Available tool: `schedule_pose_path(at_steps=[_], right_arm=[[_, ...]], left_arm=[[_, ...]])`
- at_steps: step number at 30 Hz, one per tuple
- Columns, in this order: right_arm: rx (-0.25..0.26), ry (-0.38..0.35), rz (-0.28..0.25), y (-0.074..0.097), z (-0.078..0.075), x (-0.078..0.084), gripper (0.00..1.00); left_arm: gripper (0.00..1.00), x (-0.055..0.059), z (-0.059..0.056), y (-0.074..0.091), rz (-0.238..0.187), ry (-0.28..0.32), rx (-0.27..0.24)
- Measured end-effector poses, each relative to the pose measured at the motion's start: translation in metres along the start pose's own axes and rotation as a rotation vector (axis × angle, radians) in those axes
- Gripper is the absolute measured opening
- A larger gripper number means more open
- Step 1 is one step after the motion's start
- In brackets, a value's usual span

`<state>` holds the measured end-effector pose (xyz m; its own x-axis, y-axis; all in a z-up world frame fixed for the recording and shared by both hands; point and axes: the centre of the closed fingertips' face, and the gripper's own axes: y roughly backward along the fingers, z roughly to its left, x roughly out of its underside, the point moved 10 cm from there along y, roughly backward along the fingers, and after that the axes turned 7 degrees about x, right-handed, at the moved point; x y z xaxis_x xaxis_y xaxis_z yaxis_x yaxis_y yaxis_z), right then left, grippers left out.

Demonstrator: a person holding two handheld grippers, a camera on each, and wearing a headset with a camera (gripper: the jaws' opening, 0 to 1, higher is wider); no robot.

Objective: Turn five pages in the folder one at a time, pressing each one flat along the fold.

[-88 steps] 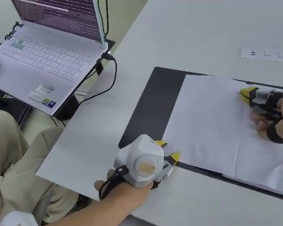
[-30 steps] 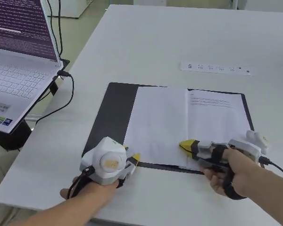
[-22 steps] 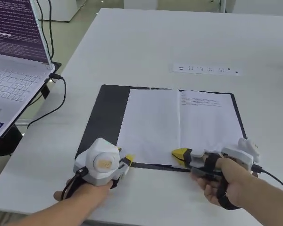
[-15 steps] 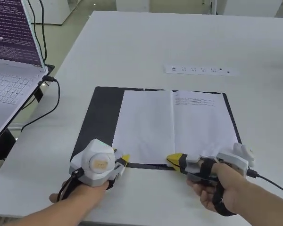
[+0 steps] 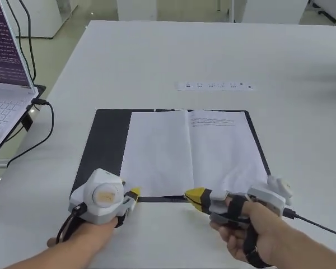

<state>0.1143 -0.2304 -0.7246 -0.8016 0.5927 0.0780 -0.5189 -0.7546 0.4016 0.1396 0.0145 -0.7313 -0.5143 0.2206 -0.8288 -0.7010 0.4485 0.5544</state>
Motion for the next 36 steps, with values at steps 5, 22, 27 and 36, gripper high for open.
schedule_pose_path(at_steps=[5,22,27,36], right_arm=[[-0.024,0.077,-0.206,0.044,0.022,-0.006,0.0],[0.239,0.689,-0.559,0.158,0.053,-0.005,0.39],[0.26,0.802,-0.561,0.166,0.057,-0.009,0.55],[0.382,1.074,-0.533,0.182,0.055,-0.014,0.71]], left_arm=[[0.34,-0.004,-0.002,0.007,0.061,0.023,-0.016],[0.56,-0.045,-0.024,0.079,-0.112,0.143,0.035],[0.68,-0.035,-0.024,0.099,-0.079,0.16,0.04],[0.82,-0.051,-0.006,0.131,-0.105,0.029,-0.016]])
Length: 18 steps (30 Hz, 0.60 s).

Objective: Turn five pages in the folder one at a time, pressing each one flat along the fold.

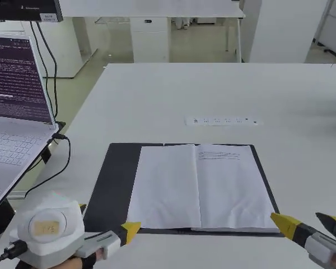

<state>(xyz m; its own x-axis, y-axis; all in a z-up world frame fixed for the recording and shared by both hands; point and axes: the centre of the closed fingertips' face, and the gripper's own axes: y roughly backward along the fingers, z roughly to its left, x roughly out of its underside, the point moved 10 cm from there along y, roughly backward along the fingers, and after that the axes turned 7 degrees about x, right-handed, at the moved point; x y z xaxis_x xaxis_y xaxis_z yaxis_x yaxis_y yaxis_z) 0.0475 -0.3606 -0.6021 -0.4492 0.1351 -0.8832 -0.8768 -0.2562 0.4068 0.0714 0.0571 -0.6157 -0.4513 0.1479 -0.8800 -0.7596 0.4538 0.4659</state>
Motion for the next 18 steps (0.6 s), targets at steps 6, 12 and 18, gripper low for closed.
schedule_pose_path(at_steps=[6,12,18], right_arm=[[0.012,0.085,-0.014,0.005,-0.002,0.001,0.88],[-0.021,0.133,0.022,0.006,-0.001,0.005,0.99],[-0.036,0.127,0.022,0.009,-0.001,0.009,1.0]], left_arm=[[0.97,-0.016,-0.006,0.017,-0.039,0.054,0.001],[0.99,-0.025,-0.022,0.024,-0.061,0.073,0.013],[0.99,-0.022,-0.035,0.026,-0.054,0.043,0.025]])
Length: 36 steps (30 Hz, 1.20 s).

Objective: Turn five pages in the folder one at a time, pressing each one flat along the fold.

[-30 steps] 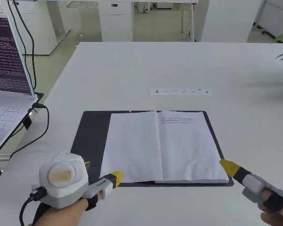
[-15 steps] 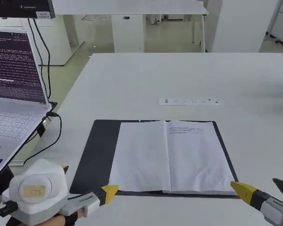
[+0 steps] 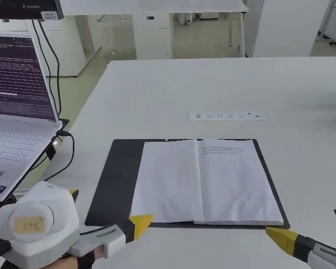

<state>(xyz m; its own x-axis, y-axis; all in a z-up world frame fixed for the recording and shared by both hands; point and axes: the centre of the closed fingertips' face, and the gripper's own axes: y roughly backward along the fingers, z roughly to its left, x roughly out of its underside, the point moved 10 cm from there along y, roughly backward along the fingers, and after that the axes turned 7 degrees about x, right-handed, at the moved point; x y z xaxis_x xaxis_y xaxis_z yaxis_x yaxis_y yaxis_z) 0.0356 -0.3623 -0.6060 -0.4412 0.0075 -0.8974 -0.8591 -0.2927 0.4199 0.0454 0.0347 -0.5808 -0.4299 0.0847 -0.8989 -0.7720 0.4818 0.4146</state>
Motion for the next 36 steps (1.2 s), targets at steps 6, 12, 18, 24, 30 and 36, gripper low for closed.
schedule_pose_path(at_steps=[6,12,18,24,30,36], right_arm=[[-0.009,-0.015,-0.007,0.004,-0.001,0.003,1.0],[-0.007,-0.036,-0.02,0.007,-0.001,0.003,0.99],[-0.009,-0.047,-0.021,0.008,-0.001,0.006,0.98],[-0.007,-0.056,-0.027,0.009,0.001,0.008,0.98],[-0.01,-0.058,-0.029,0.009,0.001,0.008,0.97],[-0.007,-0.068,-0.039,0.01,0.0,0.006,0.97]], left_arm=[[0.99,0.009,-0.005,-0.007,0.04,-0.024,0.005],[0.99,0.011,-0.009,-0.027,0.067,-0.038,0.027],[0.96,0.005,-0.02,-0.054,0.077,-0.062,0.063],[0.94,-0.002,-0.033,-0.078,0.083,-0.082,0.099],[0.94,-0.006,-0.048,-0.099,0.09,-0.106,0.13],[0.92,-0.006,-0.06,-0.116,0.102,-0.13,0.154]])
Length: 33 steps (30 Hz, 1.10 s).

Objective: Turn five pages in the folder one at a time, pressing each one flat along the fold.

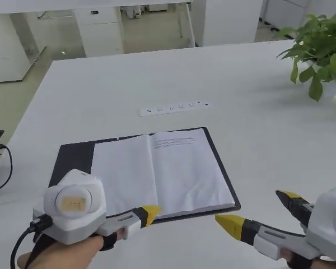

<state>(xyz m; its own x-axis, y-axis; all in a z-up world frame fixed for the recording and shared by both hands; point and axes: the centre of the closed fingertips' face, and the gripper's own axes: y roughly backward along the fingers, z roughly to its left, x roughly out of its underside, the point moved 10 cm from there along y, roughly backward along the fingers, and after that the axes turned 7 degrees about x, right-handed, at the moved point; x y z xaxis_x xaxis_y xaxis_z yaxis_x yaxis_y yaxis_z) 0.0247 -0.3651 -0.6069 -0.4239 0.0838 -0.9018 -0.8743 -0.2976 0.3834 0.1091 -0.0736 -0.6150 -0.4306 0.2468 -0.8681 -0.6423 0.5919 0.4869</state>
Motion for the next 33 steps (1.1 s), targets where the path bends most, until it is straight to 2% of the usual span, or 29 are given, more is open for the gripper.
schedule_pose_path(at_steps=[7,12,18,23,27,33], right_arm=[[-0.003,-0.008,-0.006,0.002,0.001,0.001,0.96],[-0.002,-0.017,-0.009,0.003,0.001,0.001,0.96],[-0.001,-0.023,-0.008,0.003,0.001,0.001,0.96],[-0.001,-0.024,-0.01,0.002,0.0,0.0,0.95],[0.001,-0.025,-0.005,0.0,-0.001,0.001,0.94],[-0.009,-0.029,-0.01,-0.003,0.002,0.0,0.93]], left_arm=[[0.9,0.001,-0.012,-0.029,0.031,-0.03,0.032],[0.87,0.002,-0.019,-0.048,0.047,-0.023,0.046],[0.84,0.001,-0.028,-0.08,0.062,-0.045,0.064],[0.83,0.003,-0.034,-0.101,0.076,-0.027,0.068],[0.81,0.007,-0.039,-0.119,0.095,-0.054,0.068],[0.77,0.009,-0.046,-0.139,0.098,-0.068,0.071]])
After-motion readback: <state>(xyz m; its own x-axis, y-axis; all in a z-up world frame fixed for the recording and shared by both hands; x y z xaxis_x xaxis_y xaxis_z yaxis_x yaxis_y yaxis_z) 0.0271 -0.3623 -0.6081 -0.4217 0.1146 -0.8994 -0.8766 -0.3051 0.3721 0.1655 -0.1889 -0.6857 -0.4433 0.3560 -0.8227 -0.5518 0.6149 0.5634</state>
